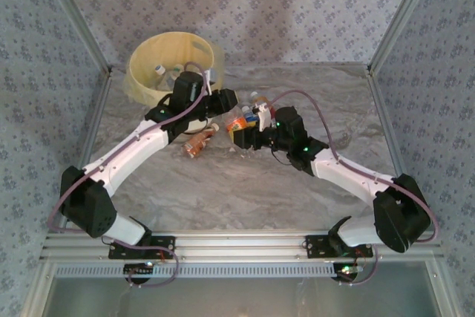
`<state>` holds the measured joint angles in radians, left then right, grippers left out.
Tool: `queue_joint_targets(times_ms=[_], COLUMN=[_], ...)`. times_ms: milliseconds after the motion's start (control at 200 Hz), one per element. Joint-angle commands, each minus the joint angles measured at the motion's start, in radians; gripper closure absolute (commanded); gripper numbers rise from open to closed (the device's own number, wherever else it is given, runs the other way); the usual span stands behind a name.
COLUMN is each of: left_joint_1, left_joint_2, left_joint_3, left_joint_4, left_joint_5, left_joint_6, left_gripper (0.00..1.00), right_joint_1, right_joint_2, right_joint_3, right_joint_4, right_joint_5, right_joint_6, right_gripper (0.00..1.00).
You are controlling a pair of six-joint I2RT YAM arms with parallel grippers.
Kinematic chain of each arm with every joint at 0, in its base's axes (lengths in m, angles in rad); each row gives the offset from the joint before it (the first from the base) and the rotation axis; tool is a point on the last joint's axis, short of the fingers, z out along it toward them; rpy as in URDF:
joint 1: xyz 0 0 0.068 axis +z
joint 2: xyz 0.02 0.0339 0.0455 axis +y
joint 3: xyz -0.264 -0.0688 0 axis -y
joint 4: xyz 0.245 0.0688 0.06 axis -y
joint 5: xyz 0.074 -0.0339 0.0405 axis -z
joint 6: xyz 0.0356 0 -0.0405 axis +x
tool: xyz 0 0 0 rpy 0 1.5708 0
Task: Put the plastic bottles in the bin
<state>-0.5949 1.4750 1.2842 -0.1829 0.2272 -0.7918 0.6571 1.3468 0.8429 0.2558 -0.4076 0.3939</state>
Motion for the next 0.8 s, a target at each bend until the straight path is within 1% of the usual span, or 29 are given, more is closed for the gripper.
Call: queue_joint_targets(times_ms=[0, 105, 400, 515, 625, 700, 794], left_joint_1=[0.0, 0.008, 0.022, 0.033, 0.041, 0.041, 0.052], left_joint_2=[0.01, 0.008, 0.019, 0.018, 0.005, -0.014, -0.054], left_joint_3=[0.04, 0.046, 0.06, 0.078, 0.12, 0.143, 0.173], left_joint_4=[-0.013, -0.019, -0.018, -0.026, -0.043, -0.05, -0.049], left_joint_5=[0.023, 0.011, 0.02, 0.024, 0.036, 0.028, 0.006], left_joint_6=[0.017, 0.019, 0.014, 0.029, 0.06, 0.084, 0.129], left_gripper=[0.65, 0.65, 0.65, 0.65, 0.65, 0.65, 0.65], right_joint_1=[0.003, -0.012, -0.059, -0.108, -0.189, -0.233, -0.264], right_joint_2=[0.008, 0.003, -0.052, -0.115, -0.218, -0.302, -0.393], right_joint_3=[0.045, 0.054, 0.052, 0.055, 0.044, 0.016, -0.026], right_joint_4=[0.012, -0.041, -0.153, -0.207, -0.242, -0.221, -0.188], right_joint_5=[-0.046, -0.046, -0.074, -0.105, -0.104, -0.067, 0.055], right_joint_6=[0.009, -0.005, -0.067, -0.086, -0.094, -0.082, -0.068], right_gripper=[0.38, 0.25, 0.0, 0.0, 0.0, 0.0, 0.0])
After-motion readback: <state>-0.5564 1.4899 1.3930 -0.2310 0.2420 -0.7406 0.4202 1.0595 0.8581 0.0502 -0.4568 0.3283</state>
